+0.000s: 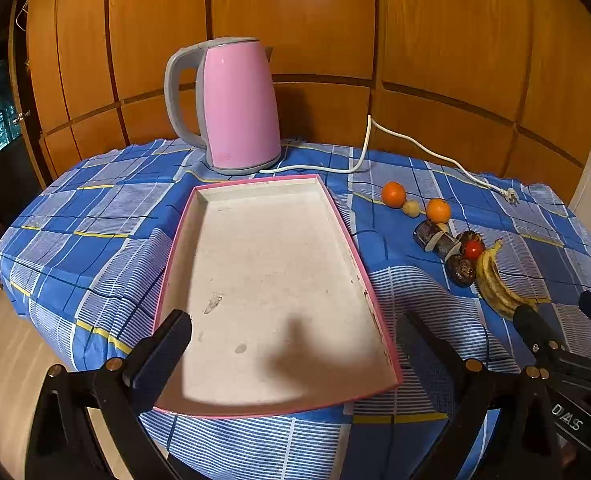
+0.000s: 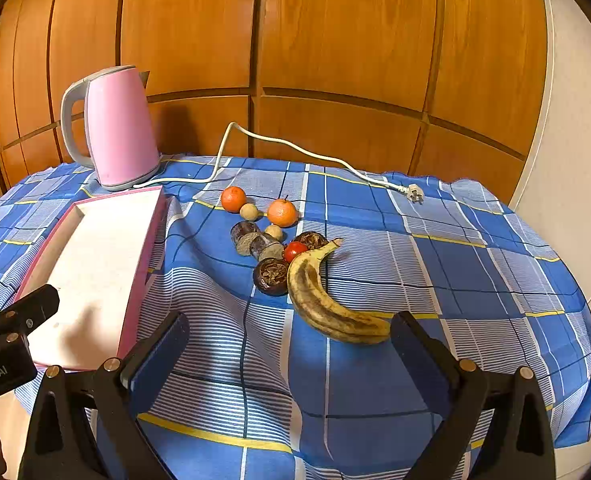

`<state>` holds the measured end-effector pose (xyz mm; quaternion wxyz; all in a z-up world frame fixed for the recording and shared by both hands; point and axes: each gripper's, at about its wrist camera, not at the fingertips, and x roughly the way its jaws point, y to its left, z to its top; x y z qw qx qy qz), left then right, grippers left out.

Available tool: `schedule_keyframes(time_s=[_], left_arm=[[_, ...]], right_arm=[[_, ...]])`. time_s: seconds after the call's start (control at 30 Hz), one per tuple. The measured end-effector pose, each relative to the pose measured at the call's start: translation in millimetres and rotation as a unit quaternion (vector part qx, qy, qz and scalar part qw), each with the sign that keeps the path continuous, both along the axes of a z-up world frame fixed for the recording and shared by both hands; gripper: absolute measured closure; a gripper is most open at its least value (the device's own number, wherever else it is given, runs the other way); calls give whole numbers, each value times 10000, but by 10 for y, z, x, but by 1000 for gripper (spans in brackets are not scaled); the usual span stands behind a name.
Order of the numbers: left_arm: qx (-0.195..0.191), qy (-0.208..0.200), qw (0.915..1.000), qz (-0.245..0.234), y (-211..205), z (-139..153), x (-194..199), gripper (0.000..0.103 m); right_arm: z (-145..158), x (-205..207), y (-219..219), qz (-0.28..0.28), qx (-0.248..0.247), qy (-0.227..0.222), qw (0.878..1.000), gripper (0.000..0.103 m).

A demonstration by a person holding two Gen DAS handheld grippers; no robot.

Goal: Organize fruits

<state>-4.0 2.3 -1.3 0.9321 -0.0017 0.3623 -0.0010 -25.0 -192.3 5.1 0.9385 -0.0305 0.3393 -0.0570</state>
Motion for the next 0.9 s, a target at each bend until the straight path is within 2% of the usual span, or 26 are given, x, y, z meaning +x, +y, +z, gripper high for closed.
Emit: schedule_keyframes(time_s=[0.9], left_arm=[[-43,44,10000,-10,-38,6,10,0]], right_arm=[[18,3,-51,-42,27,-50,10000,1]])
